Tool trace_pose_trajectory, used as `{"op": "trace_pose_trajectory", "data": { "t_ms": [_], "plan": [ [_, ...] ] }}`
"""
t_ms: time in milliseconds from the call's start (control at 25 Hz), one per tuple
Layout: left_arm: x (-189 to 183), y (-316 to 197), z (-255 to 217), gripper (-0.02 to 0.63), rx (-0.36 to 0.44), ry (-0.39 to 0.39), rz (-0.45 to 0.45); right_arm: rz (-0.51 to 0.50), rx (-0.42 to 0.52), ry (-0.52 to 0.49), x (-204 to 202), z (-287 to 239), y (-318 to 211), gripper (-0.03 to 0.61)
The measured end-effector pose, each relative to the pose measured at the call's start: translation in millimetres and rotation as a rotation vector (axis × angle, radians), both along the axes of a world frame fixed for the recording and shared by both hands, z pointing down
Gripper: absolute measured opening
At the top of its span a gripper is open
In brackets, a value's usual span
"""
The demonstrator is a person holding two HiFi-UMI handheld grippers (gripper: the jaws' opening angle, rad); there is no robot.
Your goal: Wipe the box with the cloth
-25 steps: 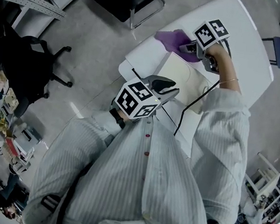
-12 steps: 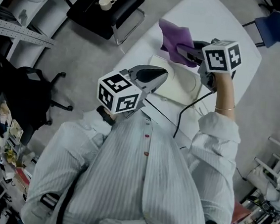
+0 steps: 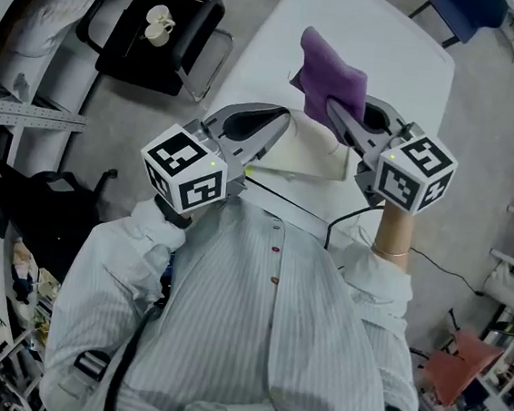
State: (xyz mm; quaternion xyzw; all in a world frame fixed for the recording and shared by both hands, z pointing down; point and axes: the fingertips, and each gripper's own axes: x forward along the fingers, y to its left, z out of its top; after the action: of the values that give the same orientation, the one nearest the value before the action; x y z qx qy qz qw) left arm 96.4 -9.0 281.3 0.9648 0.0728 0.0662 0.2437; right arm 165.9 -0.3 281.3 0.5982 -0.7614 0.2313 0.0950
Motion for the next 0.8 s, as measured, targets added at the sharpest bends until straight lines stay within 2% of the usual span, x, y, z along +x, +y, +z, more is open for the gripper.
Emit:
{"op": "trace_pose_trajectory", "data": {
  "t_ms": [160,320,800],
  "plan": [
    [7.7,10.1,-12.6,0.011,0.053,0.016,0.026,0.115,0.073,0.023,2.8,-12.0,26.5,0.041],
    [11.7,16.0,-17.9,0.011,0.076,0.026,0.037,0.188,0.124,0.024,2.6,-18.6,44.9,0.041],
    [16.6,19.5,-13.7,0.011,0.119,0.021,0.059,0.277,0.151,0.017,7.2,-12.2,61.3,0.041]
  ]
}}
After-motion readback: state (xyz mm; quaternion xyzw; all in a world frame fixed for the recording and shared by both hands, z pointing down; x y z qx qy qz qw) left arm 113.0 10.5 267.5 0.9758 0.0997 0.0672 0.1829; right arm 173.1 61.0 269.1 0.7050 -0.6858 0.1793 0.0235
